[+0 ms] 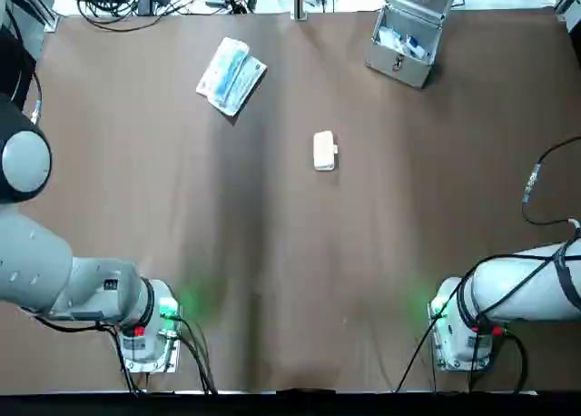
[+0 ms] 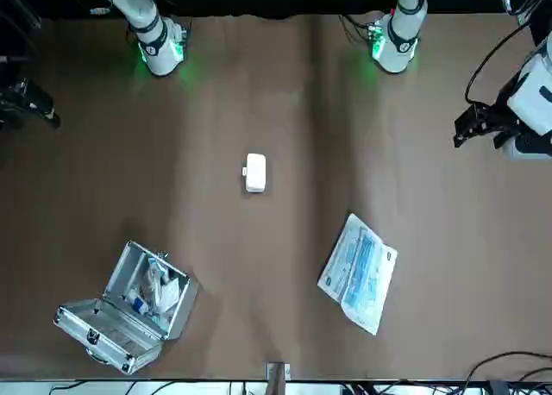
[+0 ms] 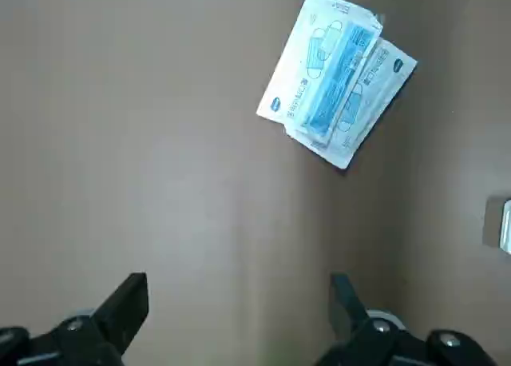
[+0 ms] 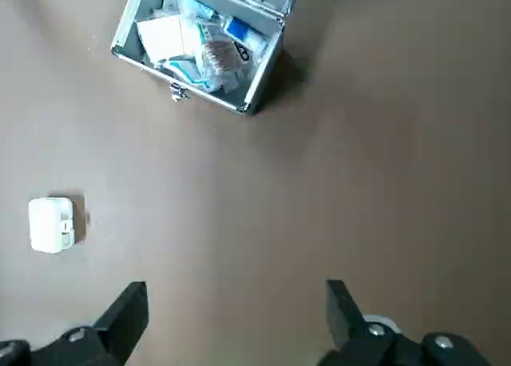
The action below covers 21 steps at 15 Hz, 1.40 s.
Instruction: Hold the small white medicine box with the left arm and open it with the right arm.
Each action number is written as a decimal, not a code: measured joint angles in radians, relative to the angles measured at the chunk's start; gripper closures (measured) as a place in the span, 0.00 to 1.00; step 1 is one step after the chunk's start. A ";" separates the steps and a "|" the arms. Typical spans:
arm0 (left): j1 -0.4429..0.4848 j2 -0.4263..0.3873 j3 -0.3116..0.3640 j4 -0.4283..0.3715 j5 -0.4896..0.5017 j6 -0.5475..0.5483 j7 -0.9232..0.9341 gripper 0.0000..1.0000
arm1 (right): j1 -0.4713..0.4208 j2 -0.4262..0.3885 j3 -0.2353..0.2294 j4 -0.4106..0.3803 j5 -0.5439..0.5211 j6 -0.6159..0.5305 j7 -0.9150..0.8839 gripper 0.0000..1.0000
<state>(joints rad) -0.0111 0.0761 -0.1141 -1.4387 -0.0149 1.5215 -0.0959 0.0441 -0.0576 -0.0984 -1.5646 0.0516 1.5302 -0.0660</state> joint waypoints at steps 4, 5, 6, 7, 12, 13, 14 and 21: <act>0.004 0.001 0.002 0.000 -0.014 0.001 0.000 0.00 | 0.000 0.000 0.000 0.000 0.000 0.000 0.000 0.01; 0.004 0.003 0.002 0.000 -0.015 0.002 0.000 0.00 | 0.000 0.000 0.000 0.000 0.000 0.000 0.000 0.01; 0.004 0.006 0.002 0.000 -0.015 0.004 0.000 0.00 | 0.000 0.000 0.000 0.000 0.000 0.000 0.000 0.01; 0.005 0.012 0.002 -0.001 -0.015 0.009 0.000 0.00 | 0.000 0.000 0.000 0.000 0.000 0.000 0.000 0.01; -0.005 0.067 -0.003 -0.004 -0.016 0.030 0.011 0.00 | 0.011 0.007 0.004 -0.008 0.000 -0.005 0.000 0.01; -0.008 0.080 -0.004 -0.004 -0.016 0.033 0.013 0.00 | 0.020 0.012 0.006 -0.016 0.000 -0.005 0.000 0.01; -0.010 0.094 -0.005 -0.004 -0.016 0.035 0.015 0.00 | 0.030 0.018 0.007 -0.024 0.000 -0.004 0.000 0.01; -0.015 0.234 -0.098 0.001 -0.055 0.097 0.021 0.00 | 0.097 0.087 0.010 -0.056 0.063 0.038 0.001 0.01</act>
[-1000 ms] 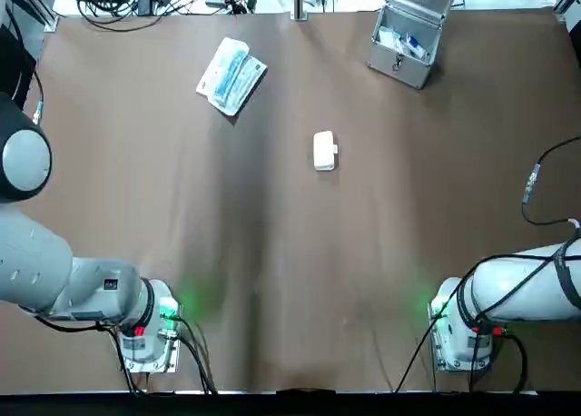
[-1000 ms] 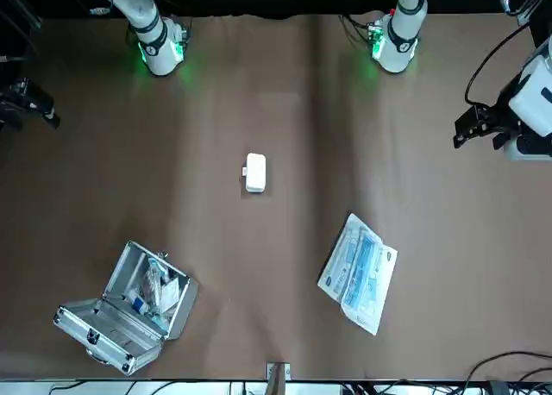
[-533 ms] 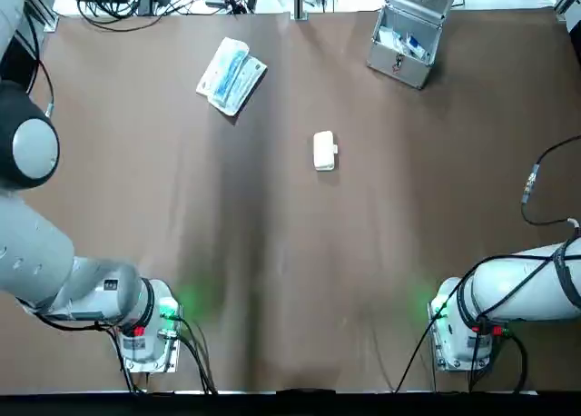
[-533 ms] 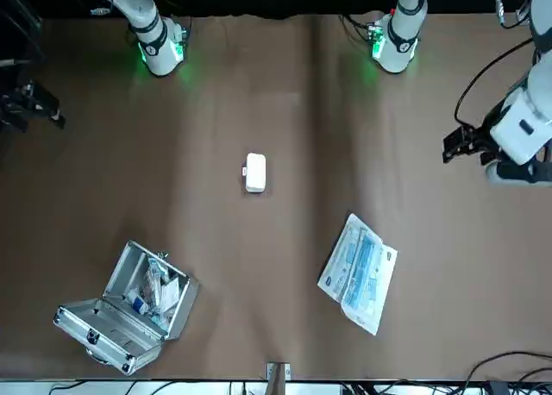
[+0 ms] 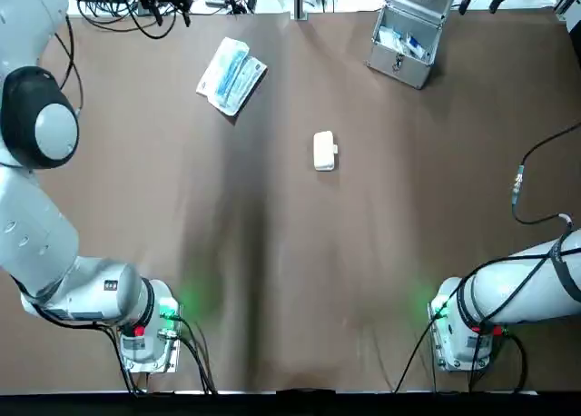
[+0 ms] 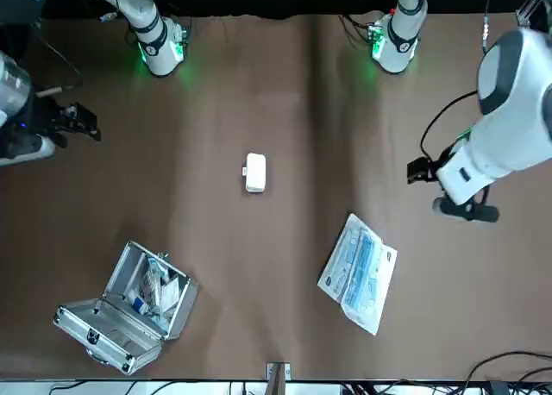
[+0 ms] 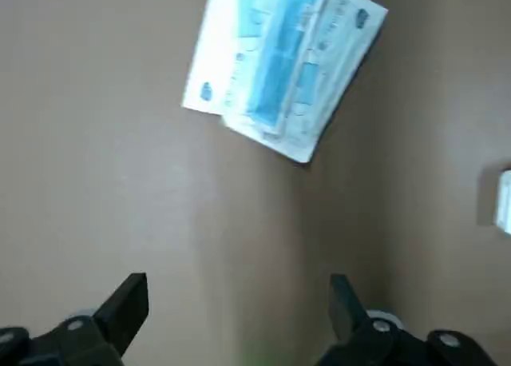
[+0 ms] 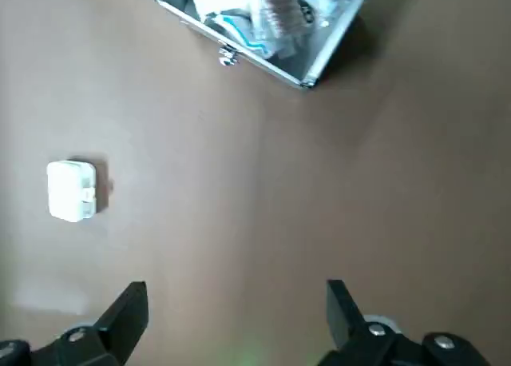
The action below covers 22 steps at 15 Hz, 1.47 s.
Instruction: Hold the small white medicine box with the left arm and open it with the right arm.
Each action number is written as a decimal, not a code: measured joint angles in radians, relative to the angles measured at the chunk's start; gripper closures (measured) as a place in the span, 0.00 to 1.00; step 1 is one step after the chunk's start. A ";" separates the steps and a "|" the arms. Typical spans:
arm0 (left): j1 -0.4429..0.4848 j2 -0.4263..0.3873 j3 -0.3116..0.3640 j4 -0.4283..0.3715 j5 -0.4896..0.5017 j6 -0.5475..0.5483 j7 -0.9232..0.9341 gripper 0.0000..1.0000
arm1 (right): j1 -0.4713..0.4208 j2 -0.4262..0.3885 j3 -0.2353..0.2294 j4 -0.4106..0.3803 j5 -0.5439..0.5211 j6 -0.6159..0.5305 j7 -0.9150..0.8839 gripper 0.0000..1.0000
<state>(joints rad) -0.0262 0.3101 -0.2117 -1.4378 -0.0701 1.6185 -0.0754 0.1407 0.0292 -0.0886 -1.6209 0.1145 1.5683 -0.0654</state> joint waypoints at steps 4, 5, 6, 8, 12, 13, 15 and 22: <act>0.002 0.019 -0.003 0.021 -0.115 0.028 0.009 0.00 | 0.005 0.022 0.000 -0.046 0.092 0.056 0.000 0.01; 0.002 0.018 -0.011 0.025 -0.123 0.041 0.019 0.00 | 0.006 0.027 0.000 -0.061 0.120 0.068 0.000 0.01; 0.002 0.018 -0.024 0.027 -0.129 0.053 0.044 0.00 | 0.007 0.031 0.000 -0.078 0.152 0.084 0.000 0.01; 0.001 0.018 -0.050 0.029 -0.154 0.085 0.116 0.00 | 0.008 0.038 0.000 -0.120 0.209 0.117 0.000 0.01; -0.001 0.029 -0.061 0.029 -0.286 0.153 0.297 0.00 | 0.020 0.078 0.000 -0.160 0.280 0.141 0.000 0.01; -0.001 0.040 -0.061 0.029 -0.319 0.172 0.354 0.00 | 0.025 0.094 0.000 -0.162 0.301 0.143 0.000 0.01; -0.001 0.071 -0.062 0.029 -0.374 0.207 0.461 0.00 | 0.035 0.119 0.000 -0.177 0.331 0.165 0.000 0.01; -0.001 0.265 -0.152 0.095 -0.457 0.326 0.843 0.00 | 0.080 0.135 0.001 -0.330 0.431 0.321 -0.001 0.17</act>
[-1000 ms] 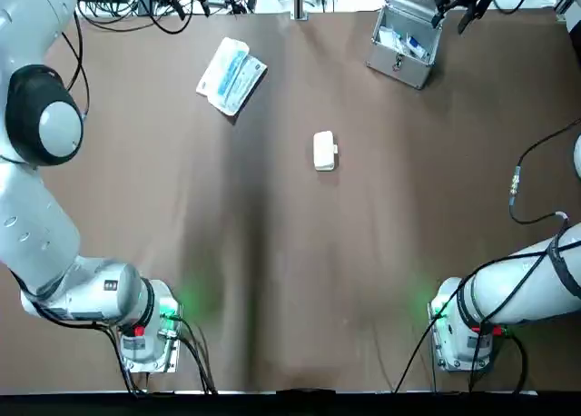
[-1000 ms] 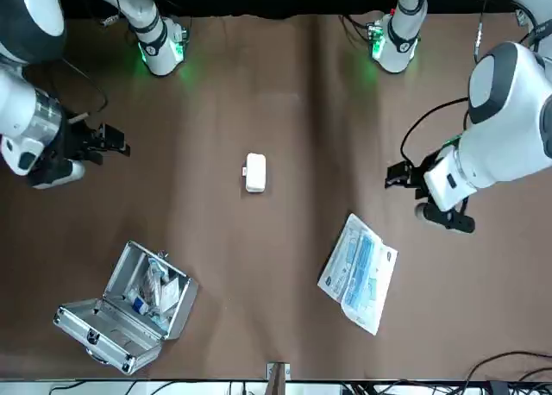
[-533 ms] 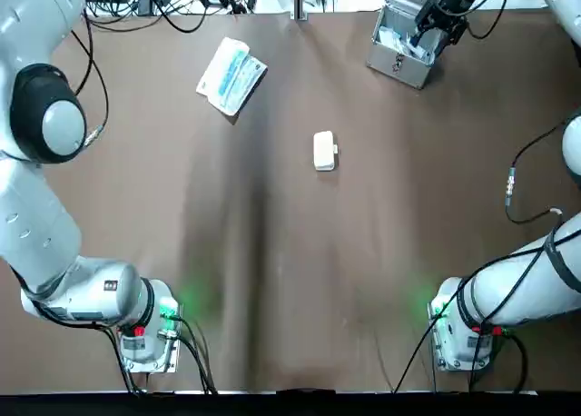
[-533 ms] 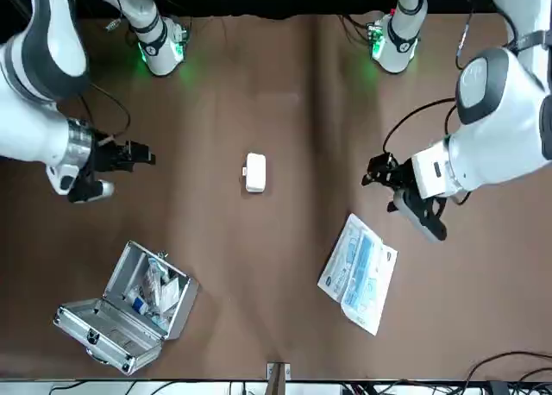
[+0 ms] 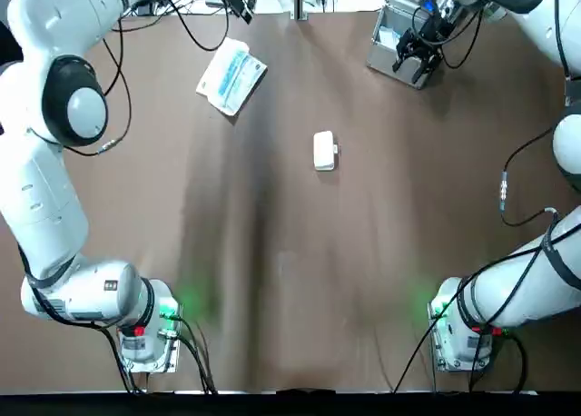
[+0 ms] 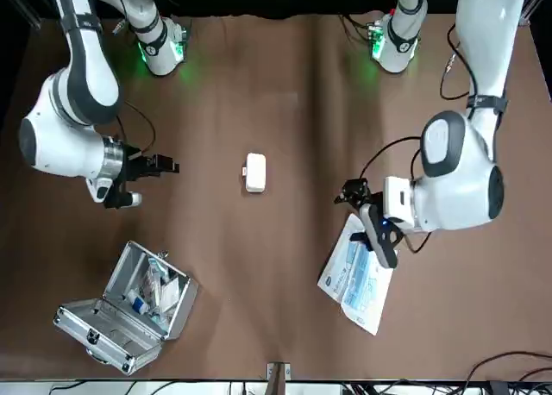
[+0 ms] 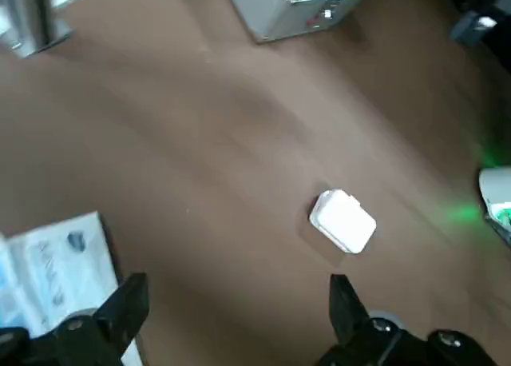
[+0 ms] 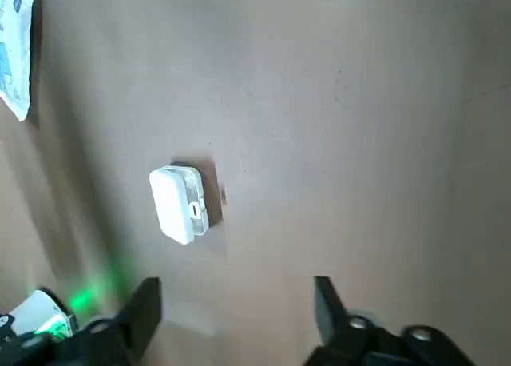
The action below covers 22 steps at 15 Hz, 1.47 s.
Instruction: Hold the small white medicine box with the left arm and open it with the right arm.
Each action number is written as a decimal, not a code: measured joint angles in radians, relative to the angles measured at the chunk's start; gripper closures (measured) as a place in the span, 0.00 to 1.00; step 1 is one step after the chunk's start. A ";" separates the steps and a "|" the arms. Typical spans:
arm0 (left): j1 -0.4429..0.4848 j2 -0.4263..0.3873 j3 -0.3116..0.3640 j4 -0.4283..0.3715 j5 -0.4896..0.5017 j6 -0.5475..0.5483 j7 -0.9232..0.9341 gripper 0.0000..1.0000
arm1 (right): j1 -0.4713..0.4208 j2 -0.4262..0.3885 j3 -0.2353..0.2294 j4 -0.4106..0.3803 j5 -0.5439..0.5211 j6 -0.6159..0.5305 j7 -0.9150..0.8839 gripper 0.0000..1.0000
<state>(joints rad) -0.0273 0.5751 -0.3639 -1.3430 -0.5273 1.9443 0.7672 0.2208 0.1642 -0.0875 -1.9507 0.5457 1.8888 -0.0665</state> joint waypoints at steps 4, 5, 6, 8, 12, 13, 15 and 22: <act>0.000 0.085 -0.020 0.004 -0.125 0.003 0.220 0.00 | 0.010 0.000 0.000 -0.048 0.048 0.039 -0.004 0.41; 0.000 0.109 -0.023 0.004 -0.162 0.003 0.288 0.00 | 0.020 0.000 0.000 -0.066 0.061 0.060 -0.004 0.52; 0.000 0.133 -0.026 0.004 -0.195 0.006 0.361 0.00 | 0.032 0.000 0.000 -0.087 0.074 0.082 -0.004 0.60; -0.001 0.175 -0.030 0.005 -0.235 0.035 0.488 0.00 | 0.052 0.002 0.001 -0.123 0.112 0.112 -0.004 0.81; -0.018 0.255 -0.053 0.006 -0.320 0.059 0.846 0.00 | 0.092 0.012 0.001 -0.173 0.160 0.164 -0.004 0.99; -0.026 0.273 -0.054 0.006 -0.347 0.063 0.933 0.00 | 0.101 0.019 0.001 -0.183 0.165 0.181 -0.004 0.99; -0.035 0.310 -0.057 0.005 -0.382 0.064 1.032 0.00 | 0.117 0.042 0.001 -0.197 0.199 0.208 -0.004 0.99; -0.037 0.374 -0.104 -0.034 -0.398 -0.071 1.321 0.00 | 0.167 0.114 0.001 -0.213 0.245 0.242 -0.004 0.99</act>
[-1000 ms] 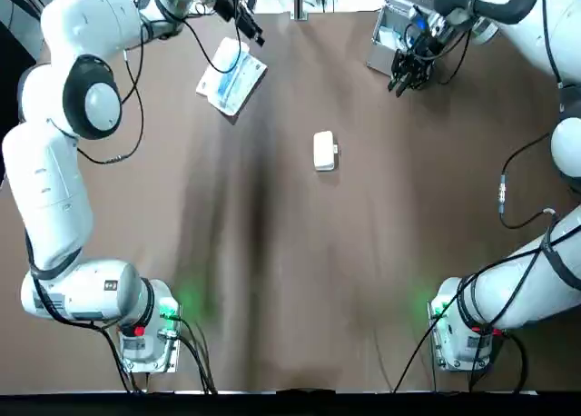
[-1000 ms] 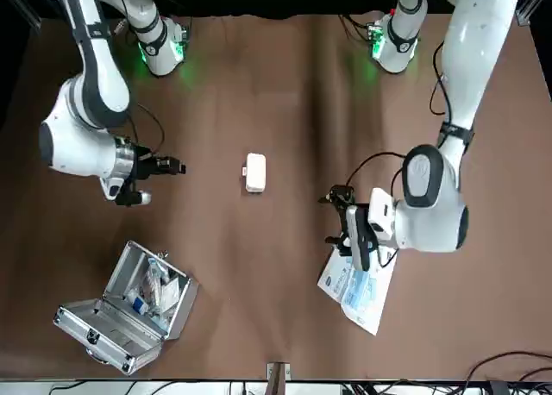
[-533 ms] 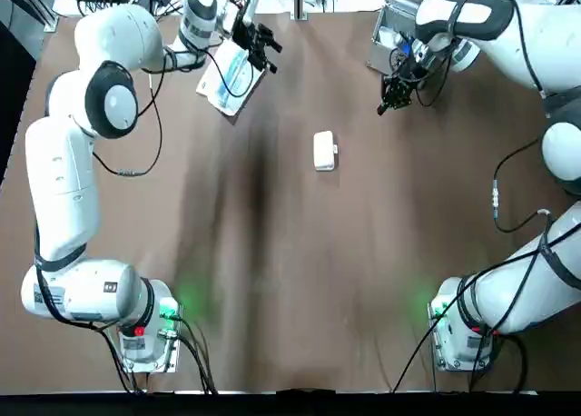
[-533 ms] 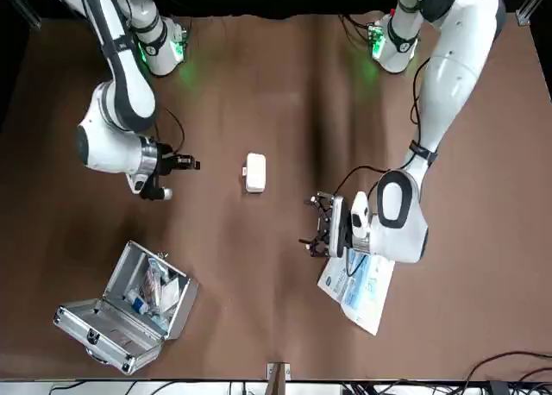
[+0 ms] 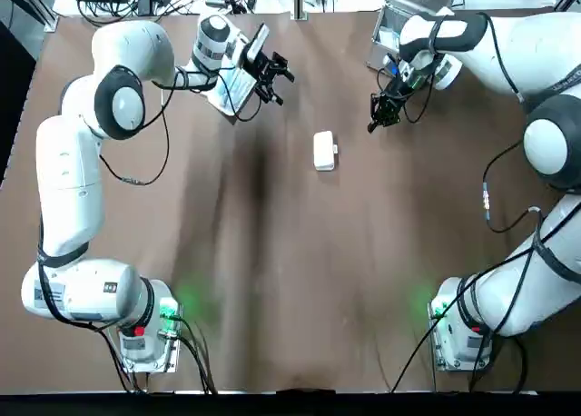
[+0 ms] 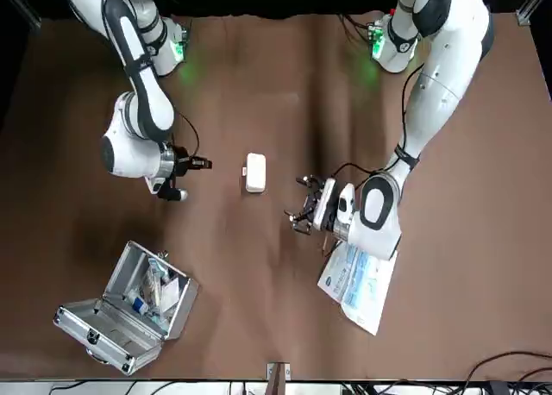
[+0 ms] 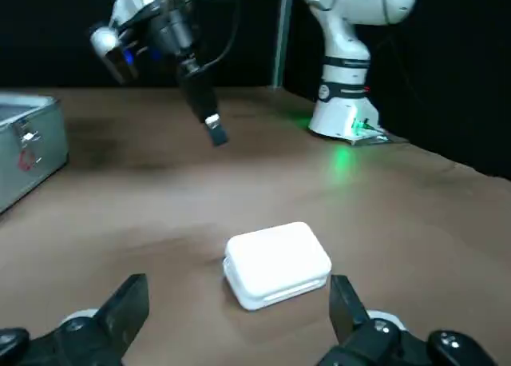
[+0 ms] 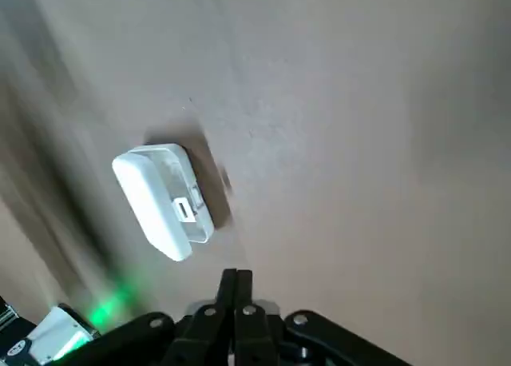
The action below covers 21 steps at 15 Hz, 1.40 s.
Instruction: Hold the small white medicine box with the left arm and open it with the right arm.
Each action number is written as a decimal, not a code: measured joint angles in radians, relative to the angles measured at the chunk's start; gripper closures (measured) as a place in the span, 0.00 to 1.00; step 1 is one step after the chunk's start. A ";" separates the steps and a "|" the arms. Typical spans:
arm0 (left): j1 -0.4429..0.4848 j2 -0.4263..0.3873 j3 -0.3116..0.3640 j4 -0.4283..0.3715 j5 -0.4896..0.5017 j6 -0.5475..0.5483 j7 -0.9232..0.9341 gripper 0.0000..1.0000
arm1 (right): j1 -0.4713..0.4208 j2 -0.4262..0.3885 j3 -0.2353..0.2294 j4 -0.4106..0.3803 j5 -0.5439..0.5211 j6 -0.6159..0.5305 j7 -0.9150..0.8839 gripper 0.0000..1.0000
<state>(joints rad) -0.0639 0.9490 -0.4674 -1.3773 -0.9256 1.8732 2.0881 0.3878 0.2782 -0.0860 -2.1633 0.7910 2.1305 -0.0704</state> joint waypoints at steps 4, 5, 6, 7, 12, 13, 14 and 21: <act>-0.031 0.022 -0.003 -0.042 -0.001 -0.004 0.078 0.00 | 0.021 0.027 0.000 -0.001 0.019 0.000 0.000 0.99; -0.042 0.036 -0.003 -0.044 -0.001 0.004 0.096 0.00 | 0.027 0.031 0.000 -0.001 0.029 -0.001 0.000 0.99; -0.052 0.050 -0.003 -0.044 -0.005 0.018 0.135 0.00 | 0.034 0.035 0.001 -0.001 0.046 -0.001 0.000 0.99; -0.065 0.064 -0.003 -0.044 -0.025 0.037 0.200 0.00 | 0.046 0.041 0.001 -0.001 0.066 -0.001 0.000 0.99; -0.138 0.116 -0.003 -0.044 -0.130 0.218 0.308 0.00 | 0.078 0.093 0.001 0.011 0.094 0.012 0.000 0.99; -0.147 0.126 -0.002 -0.044 -0.135 0.234 0.308 0.00 | 0.082 0.104 0.001 0.017 0.096 0.014 0.000 0.99; -0.152 0.134 -0.002 -0.044 -0.136 0.247 0.308 0.00 | 0.085 0.111 0.001 0.021 0.097 0.014 0.000 0.99; -0.171 0.167 -0.002 -0.043 -0.174 0.317 0.308 0.01 | 0.099 0.170 0.001 0.058 0.131 0.014 -0.001 0.99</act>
<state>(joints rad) -0.2351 1.1158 -0.4695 -1.4206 -1.0995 2.1905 2.3963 0.4872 0.4486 -0.0853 -2.1051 0.9222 2.1448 -0.0711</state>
